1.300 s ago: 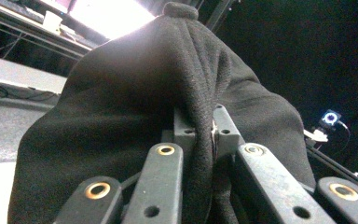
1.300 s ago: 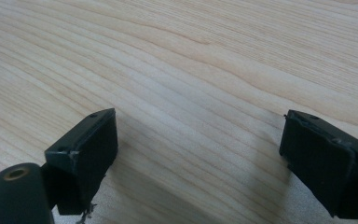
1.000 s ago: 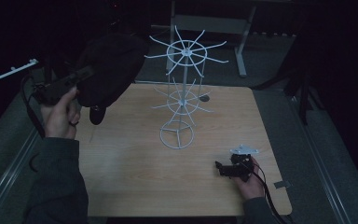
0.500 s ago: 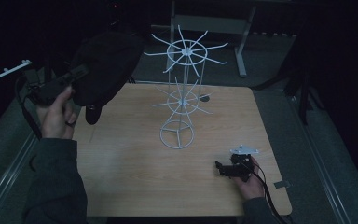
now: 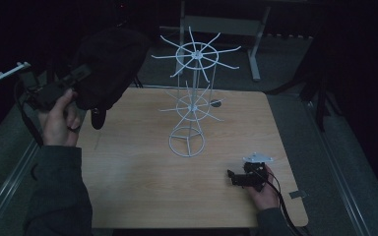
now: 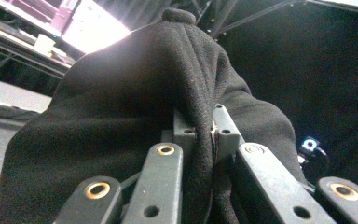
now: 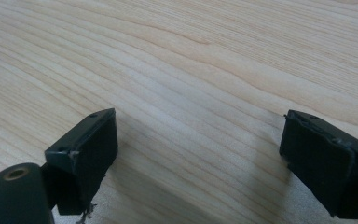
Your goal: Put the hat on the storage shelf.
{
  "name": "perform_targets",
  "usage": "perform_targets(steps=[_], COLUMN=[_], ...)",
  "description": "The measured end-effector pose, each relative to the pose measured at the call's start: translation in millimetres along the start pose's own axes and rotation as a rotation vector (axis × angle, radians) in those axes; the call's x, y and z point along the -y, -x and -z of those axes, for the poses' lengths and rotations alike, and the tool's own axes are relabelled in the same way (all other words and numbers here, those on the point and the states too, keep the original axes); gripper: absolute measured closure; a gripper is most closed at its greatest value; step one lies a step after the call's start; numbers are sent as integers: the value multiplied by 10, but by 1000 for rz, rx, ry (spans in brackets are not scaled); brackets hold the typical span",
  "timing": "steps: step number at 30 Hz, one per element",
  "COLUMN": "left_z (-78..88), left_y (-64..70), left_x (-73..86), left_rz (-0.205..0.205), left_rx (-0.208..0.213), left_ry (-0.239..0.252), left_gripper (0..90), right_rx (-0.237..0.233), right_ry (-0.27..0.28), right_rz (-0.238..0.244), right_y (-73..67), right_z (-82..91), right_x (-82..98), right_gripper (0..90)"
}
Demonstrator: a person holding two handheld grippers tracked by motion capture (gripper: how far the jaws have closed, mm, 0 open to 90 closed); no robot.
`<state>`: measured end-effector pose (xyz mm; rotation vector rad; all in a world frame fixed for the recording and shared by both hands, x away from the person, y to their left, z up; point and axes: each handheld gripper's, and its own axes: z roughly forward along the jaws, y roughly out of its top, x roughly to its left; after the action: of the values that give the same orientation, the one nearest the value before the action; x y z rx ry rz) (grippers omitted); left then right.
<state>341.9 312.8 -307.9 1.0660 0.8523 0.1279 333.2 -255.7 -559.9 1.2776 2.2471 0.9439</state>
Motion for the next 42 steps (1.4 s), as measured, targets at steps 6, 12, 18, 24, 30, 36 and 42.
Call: perform_targets(steps=[6,12,18,24,30,36,42], left_z=[-59,-92,-155,-237,-293,-338,-394], left_y=[30,68,100,83,93,78,55], left_x=[20,17,49,120,152,199,256], left_rz=[3,-1,-27,-22,-29,-18,-14], left_rx=[42,76,87,93,102,110,114], left_ry=[-14,-13,-47,-84,-111,-133,-170], left_gripper=[853,852,852,851,850,849,848], right_rx=[0,0,0,0,0,0,0], right_ry=[0,1,1,0,0,0,0], right_rz=[0,2,3,2,2,1,2], right_y=[0,1,2,2,2,1,1], right_z=[0,-1,-1,0,-1,0,0], right_x=[0,0,0,0,0,0,0], right_gripper=[110,110,110,110,110,110,110])
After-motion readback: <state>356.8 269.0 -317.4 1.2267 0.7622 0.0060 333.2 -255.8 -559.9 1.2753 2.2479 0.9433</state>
